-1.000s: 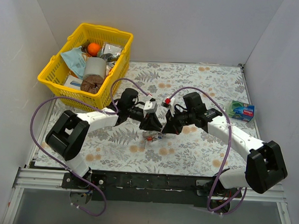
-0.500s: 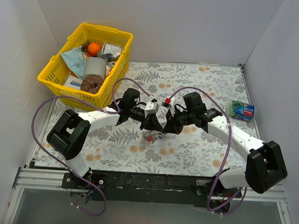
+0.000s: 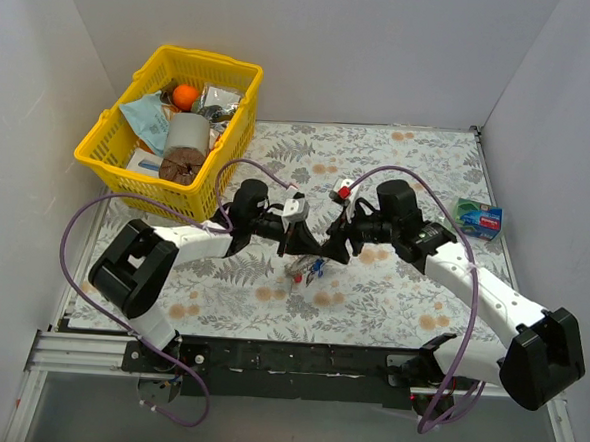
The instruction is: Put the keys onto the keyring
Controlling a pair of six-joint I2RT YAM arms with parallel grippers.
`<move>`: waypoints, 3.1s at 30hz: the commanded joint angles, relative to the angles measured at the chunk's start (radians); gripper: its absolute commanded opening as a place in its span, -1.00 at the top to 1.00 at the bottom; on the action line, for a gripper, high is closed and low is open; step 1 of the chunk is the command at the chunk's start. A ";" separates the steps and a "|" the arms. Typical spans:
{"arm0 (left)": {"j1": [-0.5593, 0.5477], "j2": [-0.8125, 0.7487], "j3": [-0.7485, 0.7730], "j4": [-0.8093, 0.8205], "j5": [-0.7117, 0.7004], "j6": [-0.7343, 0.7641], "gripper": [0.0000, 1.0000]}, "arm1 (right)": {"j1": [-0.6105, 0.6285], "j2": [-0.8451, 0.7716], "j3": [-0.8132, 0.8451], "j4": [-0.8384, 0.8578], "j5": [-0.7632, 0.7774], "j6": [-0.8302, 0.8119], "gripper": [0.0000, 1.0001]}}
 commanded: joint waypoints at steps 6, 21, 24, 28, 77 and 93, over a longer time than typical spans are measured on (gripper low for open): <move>0.012 -0.074 -0.108 0.503 -0.041 -0.304 1.00 | -0.020 -0.098 -0.046 0.141 0.053 0.086 -0.71; 0.078 0.078 -0.226 1.280 -0.127 -0.828 1.00 | -0.063 -0.214 -0.092 0.204 0.071 0.147 -0.85; 0.081 0.079 -0.223 1.289 -0.119 -0.830 1.00 | -0.071 -0.211 -0.094 0.239 0.038 0.150 -0.82; 0.087 0.081 -0.214 1.312 -0.110 -0.850 1.00 | -0.078 -0.205 -0.098 0.261 -0.028 0.156 -0.73; 0.079 0.032 -0.025 1.392 0.016 -1.025 1.00 | -0.149 -0.065 -0.134 0.429 -0.297 0.255 0.07; 0.071 0.029 -0.013 1.399 0.036 -1.048 1.00 | -0.149 -0.042 -0.129 0.489 -0.309 0.313 0.89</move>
